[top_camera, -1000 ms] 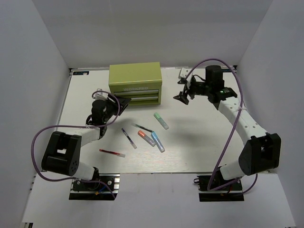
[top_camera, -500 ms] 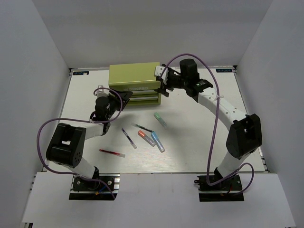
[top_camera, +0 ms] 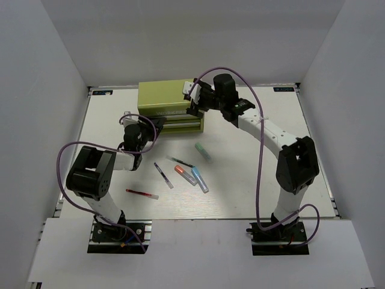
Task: Sort the stationery into containers
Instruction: Open the drawer
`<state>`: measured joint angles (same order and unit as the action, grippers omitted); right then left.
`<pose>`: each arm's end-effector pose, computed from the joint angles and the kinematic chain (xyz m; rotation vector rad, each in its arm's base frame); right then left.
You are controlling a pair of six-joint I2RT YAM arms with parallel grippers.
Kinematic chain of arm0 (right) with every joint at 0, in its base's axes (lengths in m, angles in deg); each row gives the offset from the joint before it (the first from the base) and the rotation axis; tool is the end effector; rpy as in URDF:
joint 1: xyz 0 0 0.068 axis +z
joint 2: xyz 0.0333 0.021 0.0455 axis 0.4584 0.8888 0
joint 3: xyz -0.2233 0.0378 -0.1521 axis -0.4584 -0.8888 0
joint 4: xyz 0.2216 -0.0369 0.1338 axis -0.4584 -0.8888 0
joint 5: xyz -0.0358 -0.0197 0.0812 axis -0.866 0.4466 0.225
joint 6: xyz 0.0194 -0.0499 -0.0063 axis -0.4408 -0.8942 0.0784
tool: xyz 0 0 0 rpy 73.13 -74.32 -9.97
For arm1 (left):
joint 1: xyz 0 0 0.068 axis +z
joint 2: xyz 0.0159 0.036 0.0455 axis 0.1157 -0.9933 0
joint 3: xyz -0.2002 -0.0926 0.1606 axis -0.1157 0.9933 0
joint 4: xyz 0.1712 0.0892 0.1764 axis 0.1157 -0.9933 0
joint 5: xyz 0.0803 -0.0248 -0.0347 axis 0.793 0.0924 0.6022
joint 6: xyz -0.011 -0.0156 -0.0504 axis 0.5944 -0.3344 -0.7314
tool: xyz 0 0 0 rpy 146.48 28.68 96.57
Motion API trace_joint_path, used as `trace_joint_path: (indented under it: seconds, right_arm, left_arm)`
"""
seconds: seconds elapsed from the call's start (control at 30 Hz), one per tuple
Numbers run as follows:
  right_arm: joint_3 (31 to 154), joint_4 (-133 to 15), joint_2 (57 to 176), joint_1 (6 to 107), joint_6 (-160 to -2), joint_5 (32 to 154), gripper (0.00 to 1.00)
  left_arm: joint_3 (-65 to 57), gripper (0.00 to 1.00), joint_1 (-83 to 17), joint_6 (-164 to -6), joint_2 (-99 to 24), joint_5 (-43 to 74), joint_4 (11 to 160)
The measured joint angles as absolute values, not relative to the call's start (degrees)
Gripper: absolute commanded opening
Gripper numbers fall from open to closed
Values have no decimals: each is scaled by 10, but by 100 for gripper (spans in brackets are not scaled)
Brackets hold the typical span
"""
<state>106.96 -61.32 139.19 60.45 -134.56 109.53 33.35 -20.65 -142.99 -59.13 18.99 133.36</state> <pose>0.3588 0.2520 0.3384 -1.3870 1.2088 0.2280 0.3153 -0.0816 0.1650 -0.8434 1.7305 -1.0964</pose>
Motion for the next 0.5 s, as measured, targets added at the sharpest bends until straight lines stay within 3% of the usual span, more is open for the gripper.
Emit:
trace_joint_path:
  seconds: [0.5]
  right_arm:
    - [1119,-602,1442,612,-1347,1046,82]
  left_arm:
    - [329,59,-208,-1454,-643,226,1419]
